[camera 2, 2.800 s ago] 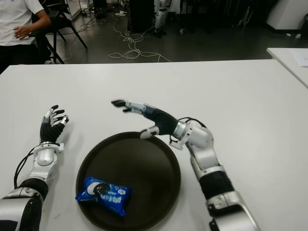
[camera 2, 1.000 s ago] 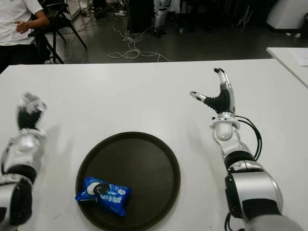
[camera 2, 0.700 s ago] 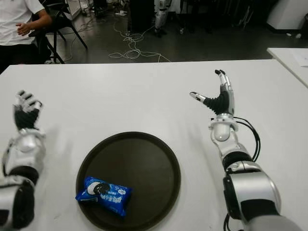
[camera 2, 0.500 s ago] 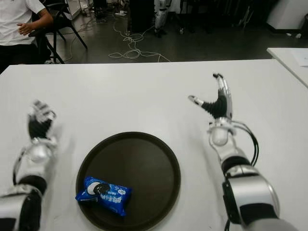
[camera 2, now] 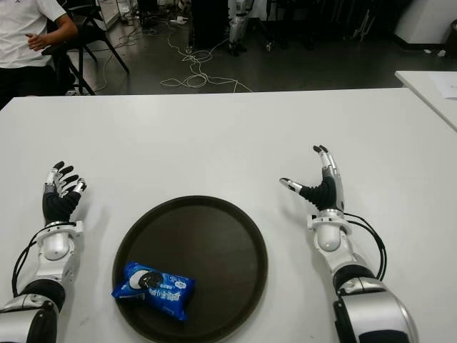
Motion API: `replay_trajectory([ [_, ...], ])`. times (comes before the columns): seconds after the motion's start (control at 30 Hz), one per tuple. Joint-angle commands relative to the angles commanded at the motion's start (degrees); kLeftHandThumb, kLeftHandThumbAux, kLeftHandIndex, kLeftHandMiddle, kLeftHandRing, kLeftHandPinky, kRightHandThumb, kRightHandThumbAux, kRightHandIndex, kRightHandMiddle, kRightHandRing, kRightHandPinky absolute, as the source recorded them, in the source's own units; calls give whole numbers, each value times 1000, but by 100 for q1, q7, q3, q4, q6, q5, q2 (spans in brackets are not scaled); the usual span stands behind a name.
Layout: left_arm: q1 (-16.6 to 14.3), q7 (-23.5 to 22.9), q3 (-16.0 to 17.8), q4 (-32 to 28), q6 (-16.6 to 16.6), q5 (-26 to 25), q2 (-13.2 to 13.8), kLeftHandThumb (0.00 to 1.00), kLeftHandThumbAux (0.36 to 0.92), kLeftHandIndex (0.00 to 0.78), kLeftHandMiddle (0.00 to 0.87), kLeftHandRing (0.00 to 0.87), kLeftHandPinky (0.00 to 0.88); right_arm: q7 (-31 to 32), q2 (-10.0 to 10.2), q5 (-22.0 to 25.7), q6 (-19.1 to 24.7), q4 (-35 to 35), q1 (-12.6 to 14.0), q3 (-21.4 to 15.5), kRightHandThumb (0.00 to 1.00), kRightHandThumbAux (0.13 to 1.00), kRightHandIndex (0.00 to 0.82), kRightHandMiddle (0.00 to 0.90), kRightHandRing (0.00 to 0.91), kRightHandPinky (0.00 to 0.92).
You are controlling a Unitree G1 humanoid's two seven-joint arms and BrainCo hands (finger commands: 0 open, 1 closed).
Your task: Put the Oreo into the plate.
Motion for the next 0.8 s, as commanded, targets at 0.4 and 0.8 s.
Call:
replay_trajectory([
  [0.4,81,456,-144,14,-365,235,-21,123,775,115,164,177,174,-384,25,-236,-164,-39,26,196,0,646,0,0,0,0],
  [0.8,36,551,-213,197,-384,326,14,112,779,119,174,189,207,-545,50,-256,-373,36,-2,239,0,684,0,0,0,0],
])
